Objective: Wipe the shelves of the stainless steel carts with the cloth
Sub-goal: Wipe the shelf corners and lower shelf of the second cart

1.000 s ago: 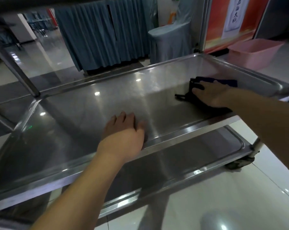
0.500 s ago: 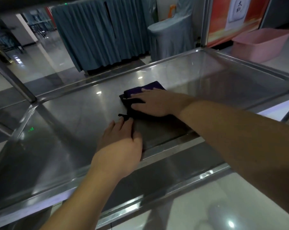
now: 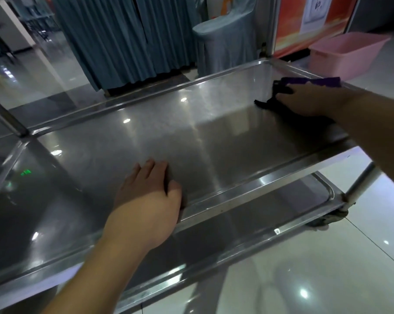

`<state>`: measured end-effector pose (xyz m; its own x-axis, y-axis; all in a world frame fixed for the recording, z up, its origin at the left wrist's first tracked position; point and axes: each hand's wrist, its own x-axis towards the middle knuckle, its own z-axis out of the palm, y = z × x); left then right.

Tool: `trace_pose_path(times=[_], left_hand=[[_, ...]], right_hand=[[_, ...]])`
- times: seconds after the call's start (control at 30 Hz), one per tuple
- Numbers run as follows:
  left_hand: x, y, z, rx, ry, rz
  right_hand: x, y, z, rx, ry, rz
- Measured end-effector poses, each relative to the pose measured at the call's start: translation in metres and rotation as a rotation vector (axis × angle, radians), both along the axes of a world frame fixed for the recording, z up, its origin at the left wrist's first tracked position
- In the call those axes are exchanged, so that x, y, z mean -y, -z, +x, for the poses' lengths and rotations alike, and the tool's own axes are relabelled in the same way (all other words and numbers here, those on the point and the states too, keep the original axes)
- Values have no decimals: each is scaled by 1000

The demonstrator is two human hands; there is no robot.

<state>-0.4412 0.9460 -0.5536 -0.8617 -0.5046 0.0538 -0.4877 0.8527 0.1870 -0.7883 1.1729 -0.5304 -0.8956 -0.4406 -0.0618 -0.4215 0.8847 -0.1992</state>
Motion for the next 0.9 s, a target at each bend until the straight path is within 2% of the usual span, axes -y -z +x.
trace_pose_path(times=[0.13,0.2,0.27,0.33,0.47,0.57,0.7,0.77,0.9], left_hand=[[-2,-3,0,9,2,-1],[-2,-2,0,13,4,-12],[-1,0,1,20,0,-11],[0,-1,3,19,-5,19],[-1,-2,3,-22,80,-33],[2,-1,3,-1,31,43],[6,2,1,16,23,34],[7,1,0,26,28,30],[7,0,-2,37,55,32]], right_hand=[[6,0,77,97,-144,-32],[10,3,128,123,-322,-29],[13,7,171,82,-506,-59],[14,8,195,49,-543,-88],[6,5,182,67,-460,-76],[-18,2,140,82,-321,-37],[-68,0,57,15,120,29],[-82,1,26,-1,253,84],[-64,3,-8,-61,227,46]])
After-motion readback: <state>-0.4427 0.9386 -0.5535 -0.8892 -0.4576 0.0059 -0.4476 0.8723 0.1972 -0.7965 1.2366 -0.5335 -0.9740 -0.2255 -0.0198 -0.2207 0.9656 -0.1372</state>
